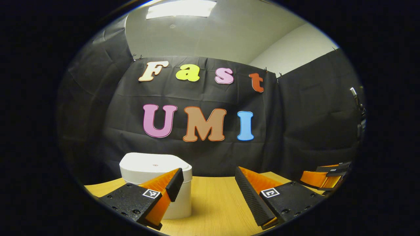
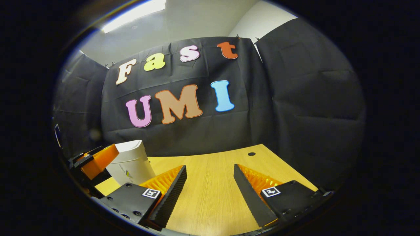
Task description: Press the lid of the desktop garbage bin to open it, pick up the crumpled paper on the desktop and throw it into the bin, then pick up the pop can on the desktop and drop it into the bin, and finally close the garbage bin lid.
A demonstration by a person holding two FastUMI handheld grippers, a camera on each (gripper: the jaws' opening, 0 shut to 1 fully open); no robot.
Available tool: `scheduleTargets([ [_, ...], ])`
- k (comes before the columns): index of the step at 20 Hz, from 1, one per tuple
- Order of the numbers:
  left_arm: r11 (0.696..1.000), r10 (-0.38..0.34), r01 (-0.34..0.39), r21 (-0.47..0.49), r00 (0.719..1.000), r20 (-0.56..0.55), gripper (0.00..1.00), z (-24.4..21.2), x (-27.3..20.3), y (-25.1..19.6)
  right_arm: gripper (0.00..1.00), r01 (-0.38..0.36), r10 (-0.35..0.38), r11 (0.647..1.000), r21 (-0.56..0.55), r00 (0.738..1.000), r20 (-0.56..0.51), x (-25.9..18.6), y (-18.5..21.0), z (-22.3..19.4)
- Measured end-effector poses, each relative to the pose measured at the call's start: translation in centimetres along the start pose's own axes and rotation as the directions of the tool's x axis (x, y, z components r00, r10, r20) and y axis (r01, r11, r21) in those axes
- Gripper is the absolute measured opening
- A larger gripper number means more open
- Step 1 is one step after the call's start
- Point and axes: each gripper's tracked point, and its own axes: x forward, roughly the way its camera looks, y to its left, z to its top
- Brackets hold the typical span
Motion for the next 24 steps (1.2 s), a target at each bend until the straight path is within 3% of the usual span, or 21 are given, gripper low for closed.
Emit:
scheduleTargets([
  [4, 1.0, -0.008, 0.008, 0.03, 1.0, 0.006, 0.95, 0.3, -0.3, 0.3, 0.96, 0.019, -0.019, 1.0, 0.015, 1.0, 0.007, -0.4, -0.2, -0.1],
  [17, 1.0, -0.013, 0.013, 0.002, 0.999, -0.031, 0.95, -0.9, -1.0, 1.4, 0.96, 0.017, -0.017, 1.0, 0.019, 1.0, 0.005, -1.4, 1.0, -0.4],
  [24, 0.999, -0.05, 0.05, 0.004, 0.998, -0.044, 0.95, -1.3, -0.9, 0.7, 0.96, 0.023, -0.023, 1.0, 0.02, 1.0, 0.001, -1.4, 1.6, -0.8],
])
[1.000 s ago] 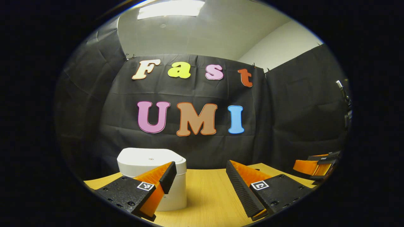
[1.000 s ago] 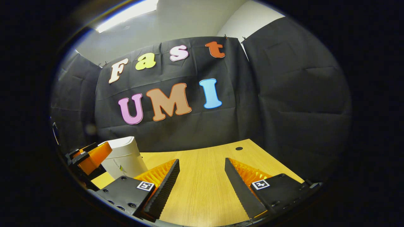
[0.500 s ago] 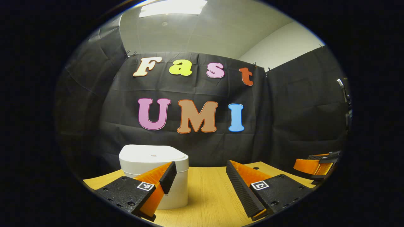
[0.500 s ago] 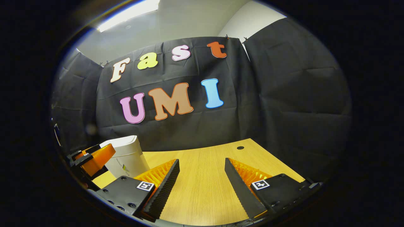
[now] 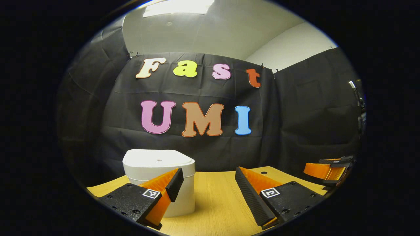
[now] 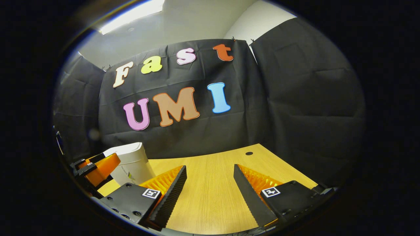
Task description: Press the lid of the desktop garbage bin to open it, pick up the crumpled paper on the desktop and throw it into the bin, then pick up the pop can on the desktop and drop it into the bin, and finally close the garbage bin lid.
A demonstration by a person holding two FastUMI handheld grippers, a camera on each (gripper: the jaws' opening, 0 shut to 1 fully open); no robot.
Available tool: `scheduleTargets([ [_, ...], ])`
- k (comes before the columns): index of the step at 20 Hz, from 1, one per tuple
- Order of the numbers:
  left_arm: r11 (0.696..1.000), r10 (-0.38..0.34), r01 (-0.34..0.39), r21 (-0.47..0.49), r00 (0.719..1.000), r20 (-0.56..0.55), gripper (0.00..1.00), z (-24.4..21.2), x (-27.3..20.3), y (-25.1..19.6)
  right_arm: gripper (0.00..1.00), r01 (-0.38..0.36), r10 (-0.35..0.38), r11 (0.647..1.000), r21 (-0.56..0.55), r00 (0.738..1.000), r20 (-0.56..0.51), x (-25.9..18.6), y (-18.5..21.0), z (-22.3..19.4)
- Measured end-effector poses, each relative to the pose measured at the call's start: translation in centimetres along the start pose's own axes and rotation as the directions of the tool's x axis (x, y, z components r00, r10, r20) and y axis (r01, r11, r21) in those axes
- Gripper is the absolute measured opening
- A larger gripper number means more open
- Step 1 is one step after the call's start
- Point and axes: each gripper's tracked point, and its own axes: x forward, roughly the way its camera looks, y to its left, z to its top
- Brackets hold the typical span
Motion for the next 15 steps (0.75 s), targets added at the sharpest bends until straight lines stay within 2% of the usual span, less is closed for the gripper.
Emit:
scheduleTargets([
  [15, 0.999, -0.031, 0.031, -0.025, 0.999, -0.013, 0.95, -0.3, -0.1, -0.9, 0.96, 0.043, -0.043, 0.999, 0.005, 0.998, 0.035, -1.4, -0.7, 0.7],
])
